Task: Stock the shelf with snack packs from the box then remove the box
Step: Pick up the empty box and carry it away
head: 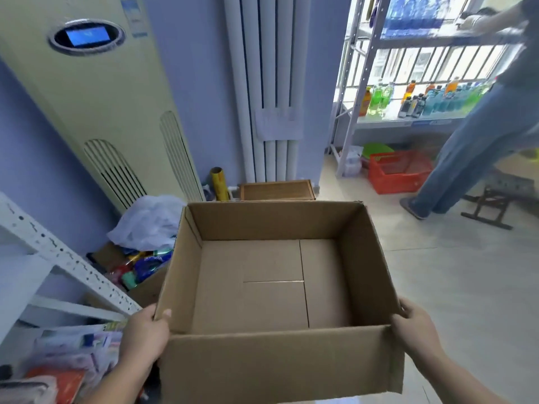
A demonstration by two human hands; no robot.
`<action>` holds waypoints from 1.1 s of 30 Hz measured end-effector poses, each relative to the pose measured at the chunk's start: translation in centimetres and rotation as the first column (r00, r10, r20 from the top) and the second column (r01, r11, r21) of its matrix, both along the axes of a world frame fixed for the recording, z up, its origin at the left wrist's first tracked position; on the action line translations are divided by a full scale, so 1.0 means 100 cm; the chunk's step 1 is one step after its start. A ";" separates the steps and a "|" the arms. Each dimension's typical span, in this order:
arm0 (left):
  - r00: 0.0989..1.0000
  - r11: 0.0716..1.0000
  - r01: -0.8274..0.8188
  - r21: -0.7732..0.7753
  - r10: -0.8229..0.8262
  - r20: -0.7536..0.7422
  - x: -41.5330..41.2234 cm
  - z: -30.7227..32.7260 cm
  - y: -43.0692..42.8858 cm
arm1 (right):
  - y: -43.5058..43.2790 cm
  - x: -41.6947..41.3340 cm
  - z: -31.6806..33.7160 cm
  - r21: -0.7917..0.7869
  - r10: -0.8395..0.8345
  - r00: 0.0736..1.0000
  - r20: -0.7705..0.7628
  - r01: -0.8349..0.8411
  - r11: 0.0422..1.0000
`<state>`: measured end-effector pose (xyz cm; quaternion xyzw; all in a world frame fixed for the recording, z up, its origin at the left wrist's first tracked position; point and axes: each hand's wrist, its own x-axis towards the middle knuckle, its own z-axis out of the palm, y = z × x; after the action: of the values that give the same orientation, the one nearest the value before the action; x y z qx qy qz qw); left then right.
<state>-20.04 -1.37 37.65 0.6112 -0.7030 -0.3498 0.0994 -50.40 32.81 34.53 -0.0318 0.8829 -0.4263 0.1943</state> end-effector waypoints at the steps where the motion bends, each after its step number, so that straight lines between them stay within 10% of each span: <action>1: 1.000 1.000 -0.002 -0.004 0.002 -0.004 -0.009 -0.003 0.006 | 0.006 -0.011 0.004 0.004 0.011 1.000 -0.003 -0.011 1.000; 16: 0.995 0.992 -0.093 0.081 0.096 -0.035 -0.113 -0.005 0.014 | 0.002 -0.129 0.024 0.009 -0.015 1.000 0.017 0.014 1.000; 33: 0.992 0.986 -0.128 0.110 0.129 -0.001 -0.312 -0.033 -0.176 | -0.208 -0.350 -0.001 0.060 -0.005 0.998 0.056 0.002 0.998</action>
<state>-51.29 -18.98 34.39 0.6584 -0.6414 -0.3831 0.0911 -85.36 12.03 34.45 -0.0125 0.8896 -0.4007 0.2189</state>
